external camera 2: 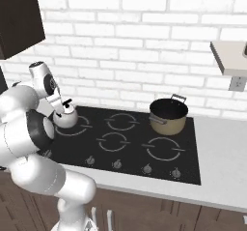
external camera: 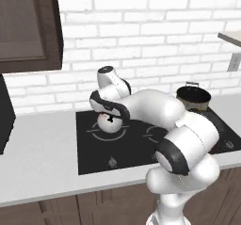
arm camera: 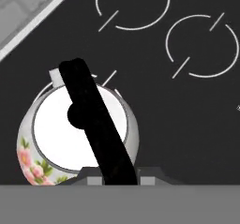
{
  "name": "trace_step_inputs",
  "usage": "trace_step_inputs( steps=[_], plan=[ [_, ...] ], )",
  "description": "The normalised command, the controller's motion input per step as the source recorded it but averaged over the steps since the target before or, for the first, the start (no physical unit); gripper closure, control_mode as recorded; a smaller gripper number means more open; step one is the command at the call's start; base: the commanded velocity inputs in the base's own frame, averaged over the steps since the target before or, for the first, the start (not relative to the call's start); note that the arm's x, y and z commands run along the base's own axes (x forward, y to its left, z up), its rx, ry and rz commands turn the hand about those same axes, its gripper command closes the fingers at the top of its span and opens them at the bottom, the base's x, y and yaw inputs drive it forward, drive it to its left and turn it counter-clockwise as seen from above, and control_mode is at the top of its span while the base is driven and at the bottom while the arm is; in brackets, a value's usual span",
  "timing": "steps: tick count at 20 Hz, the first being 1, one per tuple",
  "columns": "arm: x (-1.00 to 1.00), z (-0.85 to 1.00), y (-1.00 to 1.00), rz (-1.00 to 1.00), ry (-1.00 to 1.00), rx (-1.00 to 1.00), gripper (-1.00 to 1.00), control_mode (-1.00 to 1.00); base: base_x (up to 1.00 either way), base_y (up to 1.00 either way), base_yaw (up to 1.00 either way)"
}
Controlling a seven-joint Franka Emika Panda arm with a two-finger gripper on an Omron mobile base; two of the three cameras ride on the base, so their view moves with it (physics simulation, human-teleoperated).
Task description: Pick the kettle from the counter and place it on a stove burner. Then turn the burner on.
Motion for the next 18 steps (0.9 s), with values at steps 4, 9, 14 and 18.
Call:
trace_step_inputs(
  steps=[4, 9, 14, 18],
  plan=[
    [0.18, -0.04, 0.04, 0.0, 0.11, -0.07, 1.0, -1.0, 0.0, 0.0, 0.0],
    [0.12, -0.1, 0.0, 0.0, 0.05, 0.0, 1.0, -1.0, 0.0, 0.0, 0.0],
    [0.15, -0.43, 0.0, 0.0, 0.0, 0.0, 1.0, -1.0, 0.0, 0.0, 0.0],
    [0.38, -0.37, 0.0, 0.0, 0.0, -0.15, 1.0, -1.0, 0.0, 0.0, 0.0]
  ],
)
